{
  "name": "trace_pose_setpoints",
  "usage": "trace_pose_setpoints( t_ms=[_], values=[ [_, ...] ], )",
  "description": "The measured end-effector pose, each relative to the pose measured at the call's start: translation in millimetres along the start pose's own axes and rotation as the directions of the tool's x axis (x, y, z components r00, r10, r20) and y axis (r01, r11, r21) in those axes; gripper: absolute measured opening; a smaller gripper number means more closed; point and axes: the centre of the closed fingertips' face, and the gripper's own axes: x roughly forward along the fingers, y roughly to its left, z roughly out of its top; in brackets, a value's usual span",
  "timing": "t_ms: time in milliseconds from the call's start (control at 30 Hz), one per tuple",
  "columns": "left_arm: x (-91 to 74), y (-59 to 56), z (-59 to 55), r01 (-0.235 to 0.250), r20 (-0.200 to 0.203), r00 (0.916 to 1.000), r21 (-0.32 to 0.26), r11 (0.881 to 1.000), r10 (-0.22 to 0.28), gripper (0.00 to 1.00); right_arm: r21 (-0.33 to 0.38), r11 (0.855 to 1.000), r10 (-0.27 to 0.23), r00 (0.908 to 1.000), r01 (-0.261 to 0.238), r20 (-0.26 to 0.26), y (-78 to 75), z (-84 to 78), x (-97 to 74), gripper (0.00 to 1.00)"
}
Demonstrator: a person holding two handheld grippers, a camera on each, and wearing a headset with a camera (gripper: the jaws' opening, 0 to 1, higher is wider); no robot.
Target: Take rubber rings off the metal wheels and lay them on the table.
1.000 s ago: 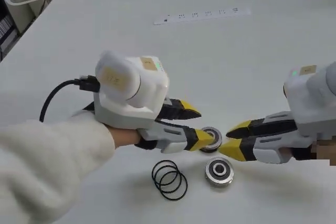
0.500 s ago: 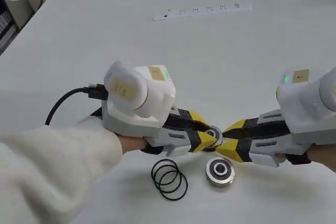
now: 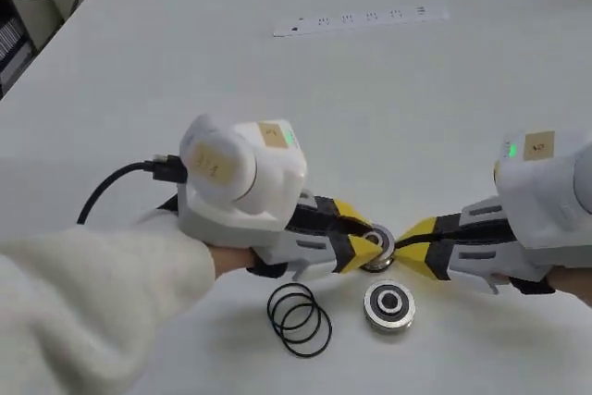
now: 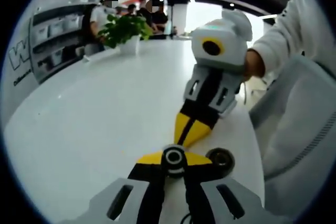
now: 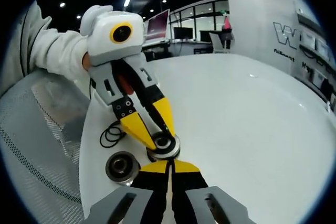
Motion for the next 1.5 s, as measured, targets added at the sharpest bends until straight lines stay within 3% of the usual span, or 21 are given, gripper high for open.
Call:
trace_pose_setpoints(
  t_ms=[100,200,300,367,400,467,500,533,567,600,700,733,767,833,867,933,1000,1133,1267,1367,1500],
  values=[
    [-0.4,-1.6,0.1,-0.002,-0.003,1.0000,0.009,1.000,0.002,0.14,0.146,0.989,0.001,0.9999,0.001,-0.015,-4.2,-1.5,-0.3,0.00],
    [-0.6,-4.5,-0.4,0.001,-0.005,1.0000,0.037,0.999,-0.001,0.13,0.225,0.974,0.010,0.9999,-0.010,-0.001,-7.2,-1.6,-2.1,0.00],
    [-1.2,-4.3,-0.2,-0.002,-0.004,1.0000,0.032,0.999,0.002,0.13,0.364,0.931,0.016,0.9994,-0.026,0.029,-7.4,-0.4,-3.3,0.00],
    [-1.4,-4.2,0.1,-0.003,-0.003,1.0000,0.029,1.000,0.003,0.13,0.495,0.868,0.023,0.9976,-0.053,0.066,-8.6,1.2,-4.1,0.00],
    [-1.5,-4.1,0.4,-0.003,-0.002,1.0000,0.020,1.000,0.003,0.13,0.560,0.826,0.018,0.9952,-0.069,0.096,-10.7,2.2,-5.0,0.00],
    [-1.9,-4.7,0.3,-0.005,-0.002,1.0000,0.023,1.000,0.005,0.13,0.641,0.758,0.032,0.9886,-0.120,0.147,-10.1,4.4,-7.1,0.00],
    [-1.9,-4.7,0.4,-0.005,-0.003,1.0000,0.028,1.000,0.006,0.13,0.701,0.697,0.031,0.9831,-0.151,0.181,-10.9,5.6,-9.1,0.00],
    [-2.1,-4.7,0.4,-0.007,-0.004,1.0000,0.030,1.000,0.008,0.13,0.718,0.674,0.032,0.9774,-0.176,0.209,-13.2,6.9,-10.9,0.00],
    [-2.1,-4.8,0.5,-0.008,-0.004,1.0000,0.029,1.000,0.008,0.13,0.766,0.609,0.041,0.9724,-0.207,0.229,-12.3,7.5,-11.7,0.00],
    [-2.0,-4.7,0.7,-0.008,-0.004,1.0000,0.029,1.000,0.008,0.13,0.781,0.584,0.044,0.9696,-0.221,0.241,-11.7,7.2,-11.5,0.00],
    [-2.0,-4.9,0.6,-0.008,-0.005,1.0000,0.033,0.999,0.008,0.13,0.828,0.485,0.050,0.9545,-0.281,0.294,-9.1,8.9,-11.3,0.00],
    [-2.1,-5.1,0.5,-0.008,-0.005,1.0000,0.035,0.999,0.009,0.13,0.828,0.483,0.053,0.9535,-0.284,0.297,-8.9,8.2,-11.6,0.00],
    [-2.0,-5.0,0.5,-0.011,-0.007,0.9999,0.043,0.999,0.011,0.13,0.821,0.496,0.056,0.9539,-0.283,0.295,-9.1,6.9,-11.8,0.00],
    [-1.8,-5.3,0.6,-0.015,-0.008,0.9998,0.045,0.999,0.016,0.12,0.813,0.499,0.073,0.9494,-0.300,0.305,-5.2,10.3,-12.8,0.00],
    [-1.8,-5.5,0.5,-0.017,-0.009,0.9998,0.055,0.998,0.017,0.12,0.806,0.514,0.077,0.9515,-0.294,0.298,-4.1,10.9,-13.0,0.00],
    [-1.7,-5.5,0.5,-0.016,-0.009,0.9998,0.067,0.998,0.017,0.12,0.804,0.519,0.081,0.9531,-0.290,0.292,-3.3,12.0,-13.3,0.00],
    [-2.1,-5.9,0.1,-0.013,-0.006,0.9999,0.078,0.997,0.014,0.12,0.787,0.547,0.095,0.9554,-0.285,0.279,-1.2,13.4,-14.2,0.00],
    [-1.9,-6.7,0.2,-0.026,-0.009,0.9996,0.081,0.996,0.026,0.12,0.777,0.550,0.121,0.9493,-0.308,0.290,4.2,18.3,-14.1,0.00],
    [-2.4,-6.9,-0.5,-0.025,-0.009,0.9996,0.084,0.996,0.026,0.12,0.763,0.571,0.129,0.9511,-0.303,0.280,7.1,20.5,-11.7,0.00],
    [-2.4,-7.1,-0.5,-0.027,-0.011,0.9995,0.088,0.996,0.029,0.12,0.768,0.559,0.133,0.9475,-0.314,0.291,6.6,21.1,-12.6,0.00],
    [-2.5,-7.2,-0.8,-0.027,-0.010,0.9996,0.089,0.996,0.028,0.12,0.761,0.564,0.137,0.9448,-0.321,0.297,10.5,25.4,-9.8,0.00]
  ],
)
